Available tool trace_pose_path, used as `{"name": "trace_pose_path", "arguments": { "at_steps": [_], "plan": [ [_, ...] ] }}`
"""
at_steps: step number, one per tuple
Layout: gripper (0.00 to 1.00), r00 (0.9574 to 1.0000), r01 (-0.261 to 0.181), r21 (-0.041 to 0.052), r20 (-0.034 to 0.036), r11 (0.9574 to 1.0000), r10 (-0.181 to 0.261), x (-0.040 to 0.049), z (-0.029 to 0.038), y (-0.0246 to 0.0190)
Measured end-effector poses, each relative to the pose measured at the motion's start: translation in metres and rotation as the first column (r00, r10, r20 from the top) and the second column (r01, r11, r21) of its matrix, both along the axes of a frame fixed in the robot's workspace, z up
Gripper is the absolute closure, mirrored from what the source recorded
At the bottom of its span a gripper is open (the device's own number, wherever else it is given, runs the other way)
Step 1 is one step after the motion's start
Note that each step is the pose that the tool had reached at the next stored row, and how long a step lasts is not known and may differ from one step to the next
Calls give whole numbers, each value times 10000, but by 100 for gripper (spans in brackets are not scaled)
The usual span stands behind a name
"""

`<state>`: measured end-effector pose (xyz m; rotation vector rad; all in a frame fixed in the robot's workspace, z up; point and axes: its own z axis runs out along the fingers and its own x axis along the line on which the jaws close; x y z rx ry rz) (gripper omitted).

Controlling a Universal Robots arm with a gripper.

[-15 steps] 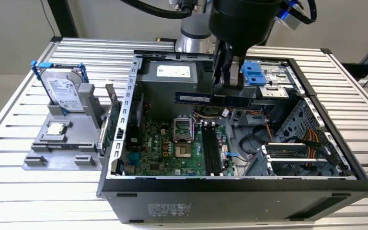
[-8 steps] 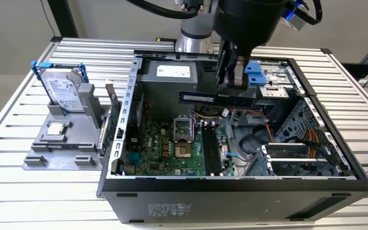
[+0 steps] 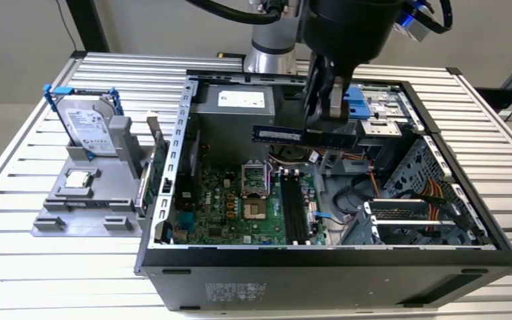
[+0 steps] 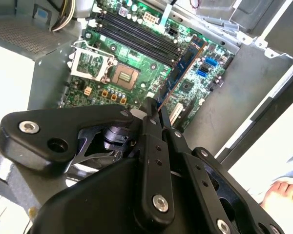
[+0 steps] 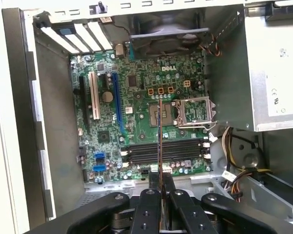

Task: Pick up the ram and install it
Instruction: 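Pick up the ram and move it above insertion slot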

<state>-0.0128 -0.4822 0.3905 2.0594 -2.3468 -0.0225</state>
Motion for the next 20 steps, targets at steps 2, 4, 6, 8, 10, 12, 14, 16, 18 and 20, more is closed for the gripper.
{"name": "trace_pose_path", "arguments": {
  "at_steps": [2,4,6,8,10,12,14,16,18,20],
  "plan": [
    [100,10000,32,-1,0,10000,-32,10,0,27],
    [100,10000,63,-1,0,10000,-63,20,0,57],
    [100,10000,91,-1,0,10000,-91,30,0,86],
    [100,9999,118,-1,0,9999,-118,43,1,116],
    [100,9999,144,-1,0,9999,-144,55,0,144],
    [100,9999,171,-1,0,9999,-171,69,0,172],
    [100,9998,197,-1,0,9998,-197,83,1,198],
    [100,9997,225,-1,0,9997,-225,98,0,223],
    [100,9997,252,-1,0,9997,-252,114,1,241],
    [100,9996,279,-1,0,9996,-279,130,0,255]
  ]
}}
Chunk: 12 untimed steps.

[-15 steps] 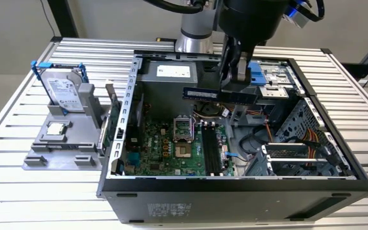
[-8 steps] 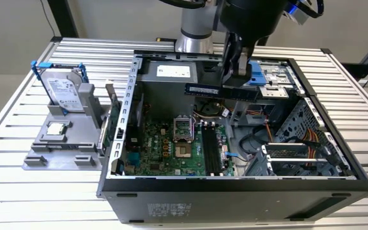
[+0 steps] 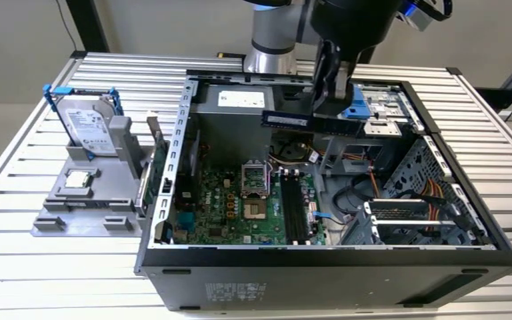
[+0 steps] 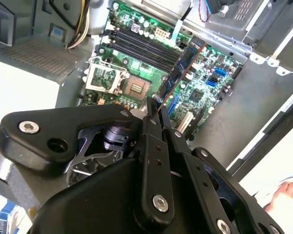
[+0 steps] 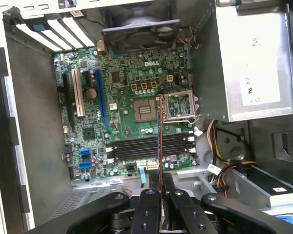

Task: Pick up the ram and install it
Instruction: 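Pick up the ram and move it above insertion slot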

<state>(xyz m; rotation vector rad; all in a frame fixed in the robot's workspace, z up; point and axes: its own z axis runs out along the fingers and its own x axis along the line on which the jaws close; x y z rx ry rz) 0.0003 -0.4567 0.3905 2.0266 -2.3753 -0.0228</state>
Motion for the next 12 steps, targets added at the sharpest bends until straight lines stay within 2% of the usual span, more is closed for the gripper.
{"name": "trace_pose_path", "arguments": {
  "at_steps": [12],
  "plan": [
    [100,9999,164,1,0,9999,-164,74,0,80]
  ]
}}
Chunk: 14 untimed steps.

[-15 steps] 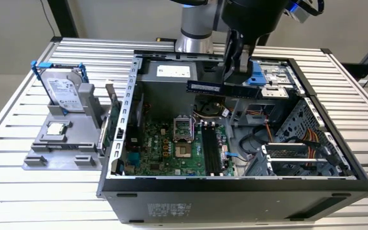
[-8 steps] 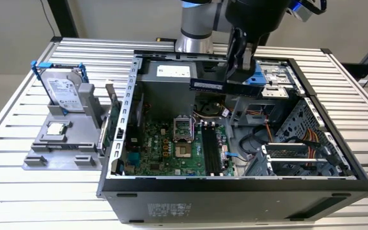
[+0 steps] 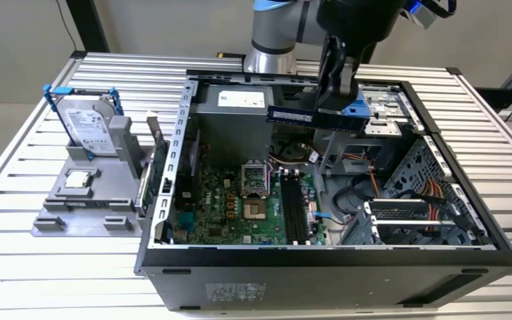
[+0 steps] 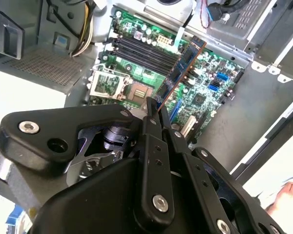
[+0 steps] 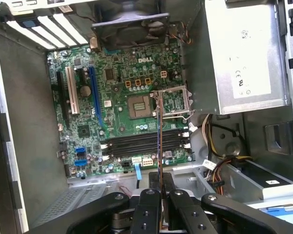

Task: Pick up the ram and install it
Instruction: 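Pick up the ram and move it above insertion slot, then insert the ram into the slot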

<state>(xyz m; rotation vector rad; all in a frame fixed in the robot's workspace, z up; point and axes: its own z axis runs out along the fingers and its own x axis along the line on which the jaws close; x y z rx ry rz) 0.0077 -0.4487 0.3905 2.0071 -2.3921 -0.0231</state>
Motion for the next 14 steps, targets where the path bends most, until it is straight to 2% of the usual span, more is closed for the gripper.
{"name": "trace_pose_path", "arguments": {
  "at_steps": [11,14],
  "plan": [
    [100,9999,168,0,0,9999,-168,23,0,25],
    [100,9999,167,0,0,9999,-167,27,0,47]
  ]
}}
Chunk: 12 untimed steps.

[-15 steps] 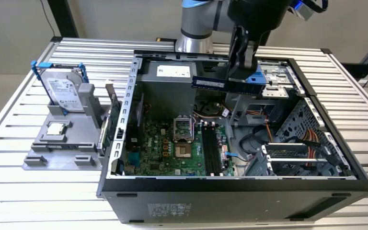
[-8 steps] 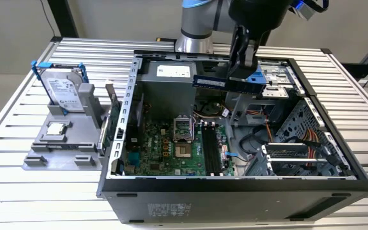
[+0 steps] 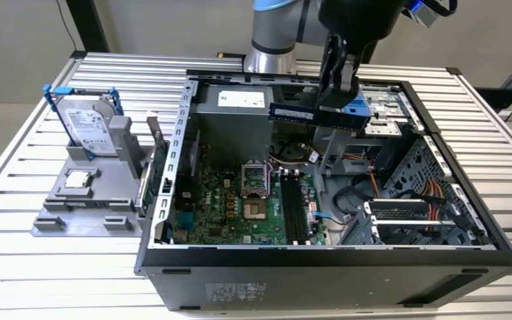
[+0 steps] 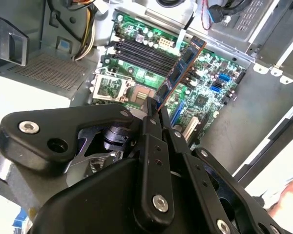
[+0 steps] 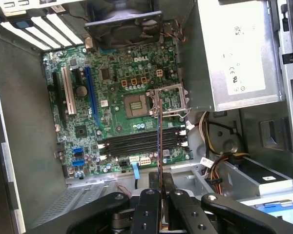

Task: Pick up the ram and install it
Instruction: 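Insert the ram into the slot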

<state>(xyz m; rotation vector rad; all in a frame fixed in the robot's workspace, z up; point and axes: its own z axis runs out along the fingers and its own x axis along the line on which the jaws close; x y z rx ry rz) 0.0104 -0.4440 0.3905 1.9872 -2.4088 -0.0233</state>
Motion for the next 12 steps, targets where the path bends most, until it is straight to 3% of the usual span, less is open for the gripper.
{"name": "trace_pose_path", "arguments": {
  "at_steps": [4,12],
  "plan": [
    [100,10000,1,0,0,10000,-1,14,0,24],
    [100,10000,1,0,0,10000,-1,69,0,25]
  ]
}}
